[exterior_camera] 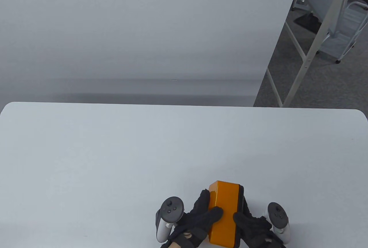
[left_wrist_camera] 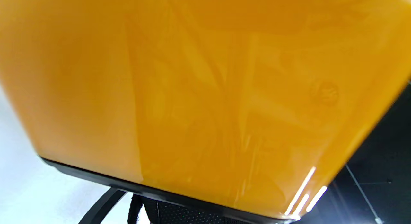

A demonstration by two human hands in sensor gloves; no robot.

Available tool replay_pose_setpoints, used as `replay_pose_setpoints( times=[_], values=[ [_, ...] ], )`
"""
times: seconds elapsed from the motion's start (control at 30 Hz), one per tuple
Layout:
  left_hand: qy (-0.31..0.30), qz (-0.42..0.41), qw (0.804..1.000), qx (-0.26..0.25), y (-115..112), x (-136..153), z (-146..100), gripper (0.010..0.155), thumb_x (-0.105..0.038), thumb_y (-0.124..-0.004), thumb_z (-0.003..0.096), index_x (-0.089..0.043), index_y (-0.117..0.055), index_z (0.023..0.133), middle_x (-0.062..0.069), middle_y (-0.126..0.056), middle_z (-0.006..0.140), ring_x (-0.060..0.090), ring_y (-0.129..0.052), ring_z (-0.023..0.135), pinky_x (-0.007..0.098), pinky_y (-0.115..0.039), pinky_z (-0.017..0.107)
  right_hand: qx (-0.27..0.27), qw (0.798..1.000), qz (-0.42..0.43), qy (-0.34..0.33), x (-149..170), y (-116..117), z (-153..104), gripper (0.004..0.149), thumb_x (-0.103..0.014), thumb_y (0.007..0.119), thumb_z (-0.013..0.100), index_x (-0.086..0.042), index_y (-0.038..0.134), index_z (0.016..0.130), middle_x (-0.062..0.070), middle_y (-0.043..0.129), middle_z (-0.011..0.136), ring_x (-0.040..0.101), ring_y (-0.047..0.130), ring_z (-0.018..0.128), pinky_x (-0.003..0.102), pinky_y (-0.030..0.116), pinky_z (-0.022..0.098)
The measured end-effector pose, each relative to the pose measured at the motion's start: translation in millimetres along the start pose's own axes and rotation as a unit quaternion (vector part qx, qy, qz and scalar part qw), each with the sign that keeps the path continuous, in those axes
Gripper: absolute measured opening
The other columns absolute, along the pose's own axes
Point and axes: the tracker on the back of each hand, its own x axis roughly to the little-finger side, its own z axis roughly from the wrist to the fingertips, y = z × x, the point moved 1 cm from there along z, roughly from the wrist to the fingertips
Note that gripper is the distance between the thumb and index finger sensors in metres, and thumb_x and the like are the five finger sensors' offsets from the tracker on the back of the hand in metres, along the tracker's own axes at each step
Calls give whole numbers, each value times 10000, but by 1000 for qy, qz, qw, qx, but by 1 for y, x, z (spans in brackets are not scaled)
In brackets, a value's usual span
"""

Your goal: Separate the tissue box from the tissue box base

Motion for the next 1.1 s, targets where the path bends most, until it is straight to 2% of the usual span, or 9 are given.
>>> replay_pose_setpoints(
  times=[0.1,0.2,0.4,0.47,0.6,0.73,0.77,0.87,1.1],
  values=[
    [2,14,1000,-13,4,-1,-2,1097,-773,-590,565,79,-144,1092,484,-144,1022,735,-478,881,755,-627,531,21,999,-35,17,-2,-1,-2,1189,-801,555,531,103,-90,955,561,12,914,728,589,806,706,724,496],
    [1,81,996,-29,14,-6,-4,1097,-769,-608,558,79,-163,1095,483,-156,1026,736,-483,880,759,-625,527,29,996,-80,22,1,-8,-5,1179,-795,562,535,99,-72,968,559,33,923,727,592,809,709,725,492],
    [48,167,981,-89,45,-5,-10,1103,-761,-630,540,89,-199,1097,490,-172,1022,748,-479,865,765,-611,513,23,998,-58,21,7,-16,-12,1122,-767,529,563,106,-44,975,556,48,934,752,555,822,725,705,490],
    [70,249,960,-105,56,-5,-13,1101,-765,-621,544,91,-203,1097,491,-178,1020,746,-488,860,758,-617,511,22,999,-45,18,7,-17,-14,1112,-762,522,568,106,-38,979,556,58,938,755,553,824,727,704,488],
    [126,407,895,-130,68,-6,-16,1098,-757,-635,541,97,-228,1097,496,-194,1020,754,-494,853,764,-616,505,12,998,-52,20,7,-19,-16,1101,-760,509,573,108,-29,984,555,69,941,756,553,825,724,705,489],
    [190,491,842,-120,74,2,-17,1097,-758,-632,540,97,-232,1099,495,-195,1022,752,-490,858,762,-613,511,1,999,-46,29,10,-17,-16,1092,-756,506,575,108,-18,989,554,79,944,759,554,823,726,705,486],
    [201,501,834,-115,75,5,-17,1097,-758,-632,540,97,-233,1099,494,-196,1023,752,-490,859,762,-612,513,-4,998,-47,32,12,-15,-16,1090,-755,507,575,107,-16,990,554,78,944,759,552,824,727,702,486],
    [215,489,839,-104,74,13,-15,1099,-756,-636,539,101,-230,1094,492,-186,1021,750,-468,861,764,-593,516,-11,998,-54,37,15,-14,-14,1087,-754,505,576,107,-13,991,553,81,944,758,551,825,727,701,486],
    [221,560,793,-97,61,16,-6,1104,-779,-596,532,104,-247,1094,488,-194,1025,737,-483,862,736,-617,517,-19,997,-57,47,19,-12,-13,1083,-750,506,576,107,-8,992,552,81,945,761,544,824,730,697,485]
  ],
)
